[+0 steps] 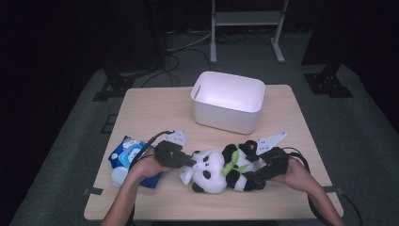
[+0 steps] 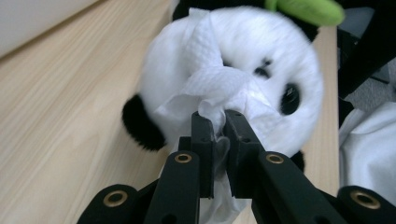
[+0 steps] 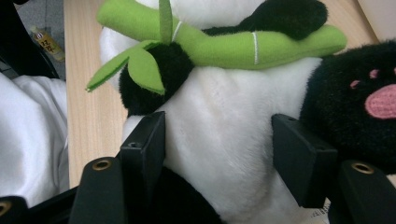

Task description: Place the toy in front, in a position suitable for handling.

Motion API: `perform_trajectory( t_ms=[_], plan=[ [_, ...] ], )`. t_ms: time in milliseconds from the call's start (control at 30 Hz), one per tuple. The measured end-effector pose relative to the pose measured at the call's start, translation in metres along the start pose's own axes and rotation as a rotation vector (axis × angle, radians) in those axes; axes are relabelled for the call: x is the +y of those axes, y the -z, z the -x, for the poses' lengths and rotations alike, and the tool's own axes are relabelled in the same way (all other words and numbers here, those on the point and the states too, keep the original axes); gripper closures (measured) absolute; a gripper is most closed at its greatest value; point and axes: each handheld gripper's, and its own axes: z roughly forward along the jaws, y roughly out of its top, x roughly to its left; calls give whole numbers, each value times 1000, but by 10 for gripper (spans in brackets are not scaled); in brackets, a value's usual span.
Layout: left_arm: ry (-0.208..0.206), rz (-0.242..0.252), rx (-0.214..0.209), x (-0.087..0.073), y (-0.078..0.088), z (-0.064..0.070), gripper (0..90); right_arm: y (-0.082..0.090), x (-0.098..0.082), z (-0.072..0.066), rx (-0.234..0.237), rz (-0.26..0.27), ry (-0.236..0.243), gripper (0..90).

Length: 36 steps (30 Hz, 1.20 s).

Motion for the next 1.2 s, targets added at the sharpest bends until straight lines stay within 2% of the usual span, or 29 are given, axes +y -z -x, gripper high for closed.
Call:
perform_trajectory(
  t_ms=[67,167,367,533,700,833,1067,1200],
  plan=[
    [14,2,2,-3,0,-3,827,0,0,0,0,-1,1,362],
    [9,9,2,0,1,-4,827,0,0,0,-1,-2,0,362],
    [-29,-3,-15,23,-9,-1,827,-1,1,-1,-8,-6,11,359],
    [-62,6,-33,43,-15,4,827,-1,1,-3,-8,-7,21,355],
    [-101,-17,-58,66,-30,9,826,-1,0,-4,-10,-6,27,351],
    [-119,-17,-85,78,-39,14,826,-1,0,-5,-12,-3,41,347],
    [-159,-47,-124,101,-64,21,823,-1,0,-6,-12,-2,32,342],
    [-169,-67,-134,109,-72,20,823,3,1,-4,-9,-8,35,320]
  ],
)
